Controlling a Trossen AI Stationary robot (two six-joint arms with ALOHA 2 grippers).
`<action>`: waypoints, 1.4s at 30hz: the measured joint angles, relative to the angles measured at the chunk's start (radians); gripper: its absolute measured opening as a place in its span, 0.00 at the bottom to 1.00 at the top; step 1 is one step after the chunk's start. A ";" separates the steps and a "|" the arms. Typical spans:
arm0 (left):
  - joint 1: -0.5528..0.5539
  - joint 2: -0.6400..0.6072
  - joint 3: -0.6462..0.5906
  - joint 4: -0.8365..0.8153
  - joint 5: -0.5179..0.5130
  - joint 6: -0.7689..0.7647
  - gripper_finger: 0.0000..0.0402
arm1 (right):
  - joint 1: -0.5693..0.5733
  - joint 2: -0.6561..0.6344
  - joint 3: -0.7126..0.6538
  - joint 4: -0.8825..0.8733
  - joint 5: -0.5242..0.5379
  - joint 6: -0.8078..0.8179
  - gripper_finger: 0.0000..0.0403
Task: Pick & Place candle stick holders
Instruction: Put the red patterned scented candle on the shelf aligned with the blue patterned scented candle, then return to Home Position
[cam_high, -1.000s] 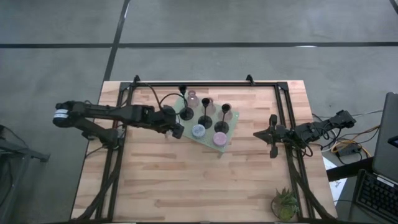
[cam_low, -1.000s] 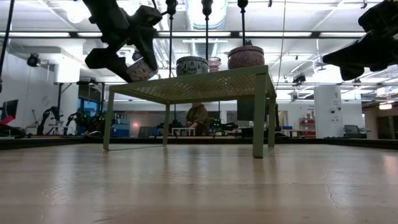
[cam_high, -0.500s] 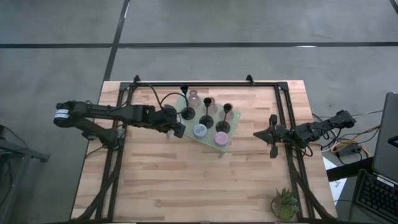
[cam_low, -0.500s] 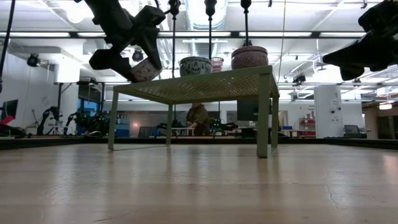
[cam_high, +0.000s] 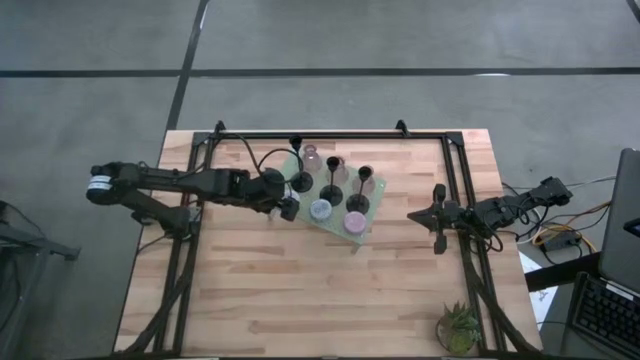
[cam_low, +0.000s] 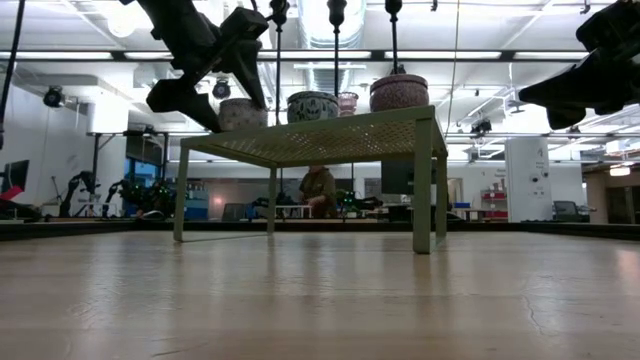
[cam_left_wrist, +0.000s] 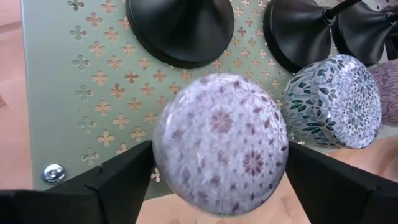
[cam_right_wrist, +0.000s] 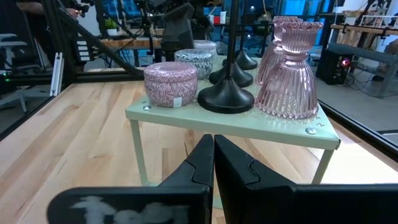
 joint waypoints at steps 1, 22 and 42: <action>0.000 0.000 0.000 0.000 0.000 0.000 0.88 | 0.000 0.000 0.000 0.000 0.000 0.000 0.02; 0.000 -0.002 0.035 -0.004 -0.015 0.093 0.88 | 0.000 0.000 0.000 0.000 0.000 0.000 0.02; -0.020 -0.081 0.033 -0.009 -0.019 0.170 0.88 | 0.000 0.000 0.000 0.000 0.000 0.000 0.02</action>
